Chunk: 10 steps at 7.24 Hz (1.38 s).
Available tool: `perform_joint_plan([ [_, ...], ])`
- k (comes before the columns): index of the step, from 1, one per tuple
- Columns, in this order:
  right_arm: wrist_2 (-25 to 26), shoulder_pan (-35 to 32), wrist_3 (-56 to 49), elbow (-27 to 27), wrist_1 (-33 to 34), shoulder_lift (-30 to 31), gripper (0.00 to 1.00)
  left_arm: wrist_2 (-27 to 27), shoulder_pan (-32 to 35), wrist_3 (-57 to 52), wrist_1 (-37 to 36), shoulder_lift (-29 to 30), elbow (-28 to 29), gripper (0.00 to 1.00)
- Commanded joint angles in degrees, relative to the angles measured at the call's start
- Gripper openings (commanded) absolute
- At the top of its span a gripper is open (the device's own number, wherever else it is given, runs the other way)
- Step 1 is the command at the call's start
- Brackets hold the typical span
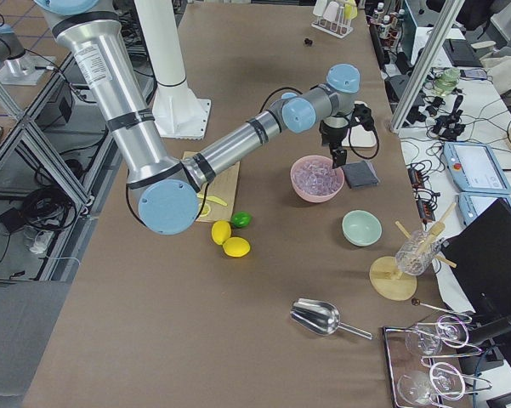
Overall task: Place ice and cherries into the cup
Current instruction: 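Lower the right gripper into the pink bowl and grasp an ice cube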
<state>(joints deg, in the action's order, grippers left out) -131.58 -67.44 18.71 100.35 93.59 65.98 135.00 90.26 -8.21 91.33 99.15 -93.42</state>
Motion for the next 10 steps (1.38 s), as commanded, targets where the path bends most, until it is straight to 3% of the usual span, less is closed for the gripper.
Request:
perform_joint_plan([
  [1,3.3,5.2,1.9,-5.6,-7.6,-0.7,0.98,0.0,0.1,0.0,1.1,-0.1,0.3,0.98],
  [3,4.3,8.4,6.7,-14.4,-19.7,-0.4,0.98,0.0,0.1,0.0,1.4,-0.5,0.3,0.98],
  [4,7.6,10.9,9.5,-15.0,-21.8,-0.4,0.98,0.0,0.1,0.0,1.6,-1.3,-0.2,0.98],
  [10,8.3,14.7,13.8,-14.8,-21.8,1.8,0.96,0.0,0.1,0.2,1.7,-1.3,0.6,0.98],
])
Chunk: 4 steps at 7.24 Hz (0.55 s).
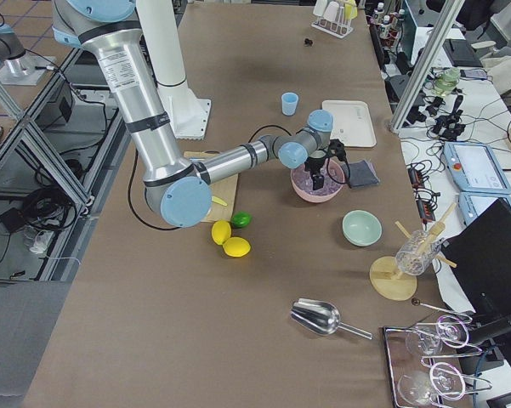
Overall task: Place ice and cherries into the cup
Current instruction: 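Lower the right gripper into the pink bowl and grasp an ice cube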
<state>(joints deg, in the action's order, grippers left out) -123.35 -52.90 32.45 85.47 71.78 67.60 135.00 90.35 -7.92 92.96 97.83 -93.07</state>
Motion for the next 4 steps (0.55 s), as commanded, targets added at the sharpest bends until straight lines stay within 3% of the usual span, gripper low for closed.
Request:
perform_joint_plan([
  [1,0.0,0.2,0.2,0.4,-0.1,0.2,0.91,0.1,-0.1,-0.2,0.1,0.1,0.9,0.98],
  [4,0.2,0.2,0.0,0.2,-0.1,-0.1,0.66,0.1,-0.1,-0.3,0.1,0.0,1.1,0.98],
])
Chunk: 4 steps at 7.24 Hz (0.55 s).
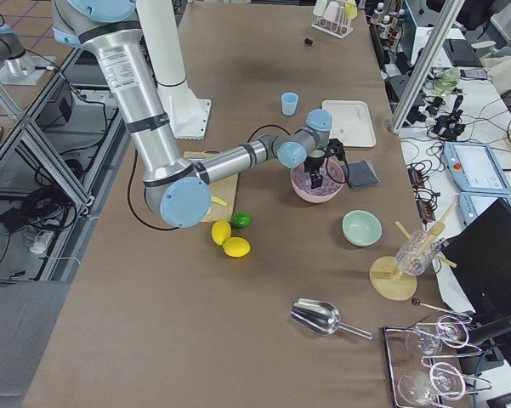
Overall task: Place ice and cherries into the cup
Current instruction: 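Lower the right gripper into the pink bowl and grasp an ice cube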
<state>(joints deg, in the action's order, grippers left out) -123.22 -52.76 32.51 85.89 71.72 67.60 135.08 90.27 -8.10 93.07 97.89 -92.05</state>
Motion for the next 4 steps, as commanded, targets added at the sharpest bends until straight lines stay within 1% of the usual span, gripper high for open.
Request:
perform_joint_plan([
  [1,0.2,0.0,-0.2,-0.5,0.0,0.0,0.59,0.0,0.0,-0.1,0.0,0.0,0.2,0.98],
  [2,0.1,0.0,-0.2,-0.5,0.0,-0.1,0.56,0.0,0.0,-0.1,0.0,0.0,0.2,0.98],
  [4,0.1,-0.1,-0.2,-0.4,0.0,0.0,0.45,0.0,0.0,-0.1,0.1,0.0,0.3,0.98],
])
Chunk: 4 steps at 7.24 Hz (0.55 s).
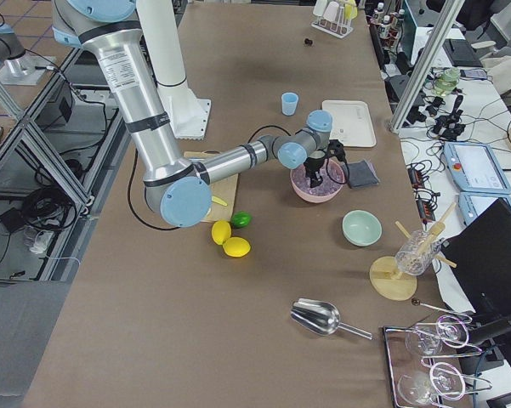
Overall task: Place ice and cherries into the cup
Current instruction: 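Lower the right gripper into the pink bowl and grasp an ice cube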
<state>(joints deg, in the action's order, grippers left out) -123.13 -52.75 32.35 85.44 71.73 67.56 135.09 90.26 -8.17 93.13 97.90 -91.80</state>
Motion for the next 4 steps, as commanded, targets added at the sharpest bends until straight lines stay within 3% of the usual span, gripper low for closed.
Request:
perform_joint_plan([
  [1,0.0,-0.1,0.1,0.3,0.0,0.0,0.37,0.0,0.0,0.0,0.0,0.0,0.0,0.98],
  [4,0.0,-0.3,0.0,0.7,0.0,0.0,0.25,0.0,0.0,0.0,0.0,-0.1,0.0,0.98],
])
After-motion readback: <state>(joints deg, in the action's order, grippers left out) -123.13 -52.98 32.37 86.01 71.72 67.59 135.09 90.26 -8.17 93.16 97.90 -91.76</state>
